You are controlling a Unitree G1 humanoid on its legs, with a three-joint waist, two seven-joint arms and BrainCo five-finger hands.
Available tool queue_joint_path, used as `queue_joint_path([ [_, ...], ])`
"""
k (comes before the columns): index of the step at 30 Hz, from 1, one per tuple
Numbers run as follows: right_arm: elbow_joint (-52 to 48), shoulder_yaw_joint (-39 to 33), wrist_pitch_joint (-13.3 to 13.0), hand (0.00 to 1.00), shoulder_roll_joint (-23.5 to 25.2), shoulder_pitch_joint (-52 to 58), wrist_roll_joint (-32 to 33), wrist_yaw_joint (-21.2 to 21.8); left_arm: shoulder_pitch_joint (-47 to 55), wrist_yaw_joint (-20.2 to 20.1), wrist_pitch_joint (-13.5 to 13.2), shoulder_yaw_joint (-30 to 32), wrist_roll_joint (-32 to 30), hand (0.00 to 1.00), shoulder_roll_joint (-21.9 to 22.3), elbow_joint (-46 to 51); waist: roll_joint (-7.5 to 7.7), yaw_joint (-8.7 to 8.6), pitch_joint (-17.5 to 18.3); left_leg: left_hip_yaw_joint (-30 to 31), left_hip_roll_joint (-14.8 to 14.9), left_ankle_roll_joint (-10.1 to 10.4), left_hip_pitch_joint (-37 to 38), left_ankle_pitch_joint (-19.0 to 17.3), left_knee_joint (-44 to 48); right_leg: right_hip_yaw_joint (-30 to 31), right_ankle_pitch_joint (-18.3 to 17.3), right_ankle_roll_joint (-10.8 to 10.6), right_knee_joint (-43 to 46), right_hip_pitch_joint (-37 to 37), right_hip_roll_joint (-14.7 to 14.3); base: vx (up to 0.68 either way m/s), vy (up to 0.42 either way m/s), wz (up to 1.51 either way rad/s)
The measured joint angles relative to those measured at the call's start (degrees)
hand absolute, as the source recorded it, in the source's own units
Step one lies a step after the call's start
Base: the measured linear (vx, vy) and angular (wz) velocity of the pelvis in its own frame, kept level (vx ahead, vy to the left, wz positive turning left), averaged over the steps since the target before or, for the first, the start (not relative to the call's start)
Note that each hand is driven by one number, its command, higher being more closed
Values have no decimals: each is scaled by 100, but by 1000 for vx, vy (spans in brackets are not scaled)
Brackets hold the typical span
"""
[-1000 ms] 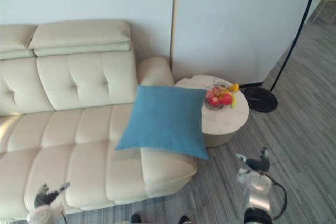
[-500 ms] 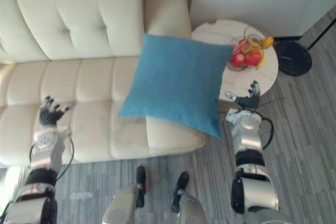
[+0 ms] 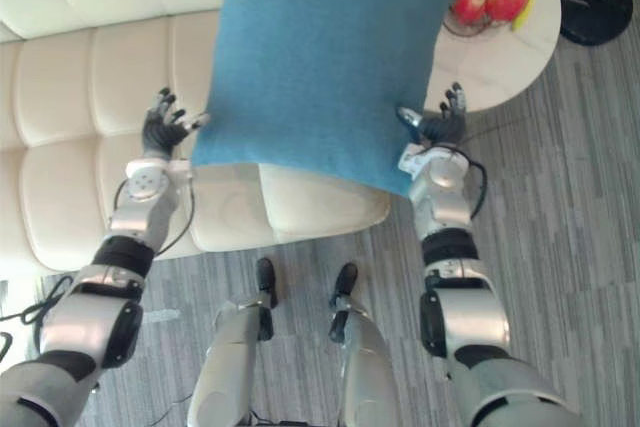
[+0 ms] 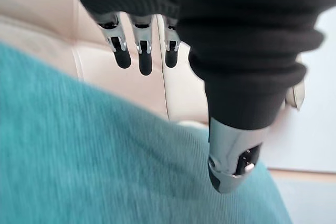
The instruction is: Pick up cushions and gather them together orderly.
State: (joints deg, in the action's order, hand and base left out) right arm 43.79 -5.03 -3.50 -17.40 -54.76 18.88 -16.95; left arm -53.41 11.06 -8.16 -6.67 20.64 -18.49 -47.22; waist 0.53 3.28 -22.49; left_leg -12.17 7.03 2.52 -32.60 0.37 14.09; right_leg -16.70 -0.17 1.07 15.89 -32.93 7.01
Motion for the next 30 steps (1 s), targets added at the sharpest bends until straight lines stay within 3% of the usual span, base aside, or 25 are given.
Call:
queue_joint_path([
  [6, 5, 471, -3, 0, 163, -387, 161, -34, -226, 125, -6, -137, 237, 0, 125, -199, 0, -15, 0, -6, 75, 53, -110, 34, -26, -12, 25, 36, -37, -111, -70, 55, -41, -3],
  [7, 5, 524, -6, 100, 161, -406, 174, -50, -230, 129, -7, -171, 266, 100, 125, -199, 0, -16, 0, -5, 75, 64, -111, 42, -41, -17, 31, 44, -47, -113, -71, 37, -25, 5],
  [19, -597, 748, -269, 100, 204, -526, 545, -225, -282, 564, -37, -196, 932, 100, 159, 273, 0, -46, 0, -4, 61, 85, -83, 275, -339, -74, 185, 89, -244, -117, -106, 10, -6, 1],
  [25, -1507, 742, -474, 100, 503, 437, 677, -326, 543, 910, -140, -100, 1011, 100, 430, 1427, 2, -46, 1, 6, 47, 87, 441, 275, -443, -136, 134, 29, -223, 375, -91, 75, -19, 4],
  [30, -2679, 731, -786, 100, 911, 1731, 836, -331, 1723, 1029, -509, 63, 1223, 100, 841, 2934, 3, -27, 4, 62, -22, 113, 918, 257, -611, -201, -132, 43, -101, 785, -27, 28, -9, 11],
])
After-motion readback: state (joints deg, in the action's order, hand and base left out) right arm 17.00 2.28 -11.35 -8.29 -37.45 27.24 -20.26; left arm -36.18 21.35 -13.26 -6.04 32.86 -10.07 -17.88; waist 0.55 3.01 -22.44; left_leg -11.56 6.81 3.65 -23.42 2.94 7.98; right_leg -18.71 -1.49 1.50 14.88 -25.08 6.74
